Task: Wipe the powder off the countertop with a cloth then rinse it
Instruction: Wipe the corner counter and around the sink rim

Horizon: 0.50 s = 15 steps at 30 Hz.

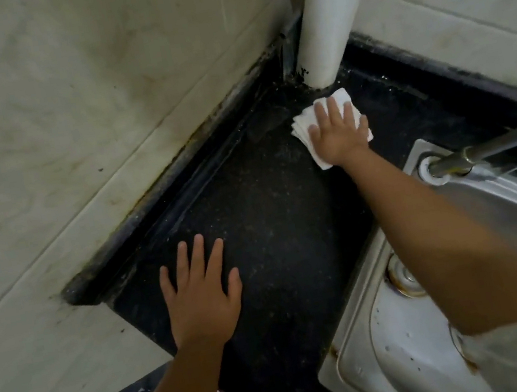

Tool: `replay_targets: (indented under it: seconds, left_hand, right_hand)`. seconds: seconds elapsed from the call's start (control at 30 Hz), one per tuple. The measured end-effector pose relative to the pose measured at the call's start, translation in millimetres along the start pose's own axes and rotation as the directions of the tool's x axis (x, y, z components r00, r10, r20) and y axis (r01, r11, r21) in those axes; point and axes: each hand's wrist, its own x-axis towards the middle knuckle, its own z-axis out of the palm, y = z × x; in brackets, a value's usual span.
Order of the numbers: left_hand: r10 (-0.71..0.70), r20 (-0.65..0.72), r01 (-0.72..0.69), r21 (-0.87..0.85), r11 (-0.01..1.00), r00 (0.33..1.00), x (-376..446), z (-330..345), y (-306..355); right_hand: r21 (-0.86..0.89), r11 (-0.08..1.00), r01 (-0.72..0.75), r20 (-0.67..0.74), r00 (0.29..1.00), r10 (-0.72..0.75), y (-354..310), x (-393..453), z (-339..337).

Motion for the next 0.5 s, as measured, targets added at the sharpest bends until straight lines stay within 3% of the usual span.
replay_targets:
  seconds: [0.07, 0.13, 0.2, 0.3, 0.37, 0.5]
  left_hand:
    - [0.001, 0.010, -0.001, 0.020, 1.000, 1.000, 0, -1, 0]
    - [-0.008, 0.022, 0.007, 0.035, 0.999, 1.000, -1, 0, -1]
    - [-0.002, 0.000, 0.002, 0.021, 1.000, 1.000, -3, 1, -2]
    - [0.005, -0.030, -0.005, 0.006, 1.000, 1.000, -3, 3, -1]
    - [0.001, -0.017, -0.001, 0.013, 1.000, 1.000, -2, 1, 0]
    - [0.003, -0.023, -0.002, 0.018, 1.000, 1.000, -3, 0, -1]
  right_hand:
    - [-0.045, 0.997, 0.065, -0.002, 0.998, -0.066, -31, -12, 14]
    - [-0.125, 0.962, 0.245, 0.016, 0.969, -0.245, -64, -42, 34]
    - [-0.132, 0.893, 0.430, 0.056, 0.903, -0.427, -86, -81, 50]
    - [-0.121, 0.809, 0.575, 0.128, 0.817, -0.562, -73, -108, 55]
    - [-0.153, 0.828, 0.539, 0.106, 0.842, -0.529, -44, -91, 48]
    - [-0.108, 0.961, 0.256, 0.017, 0.967, -0.256, 8, -31, 17]
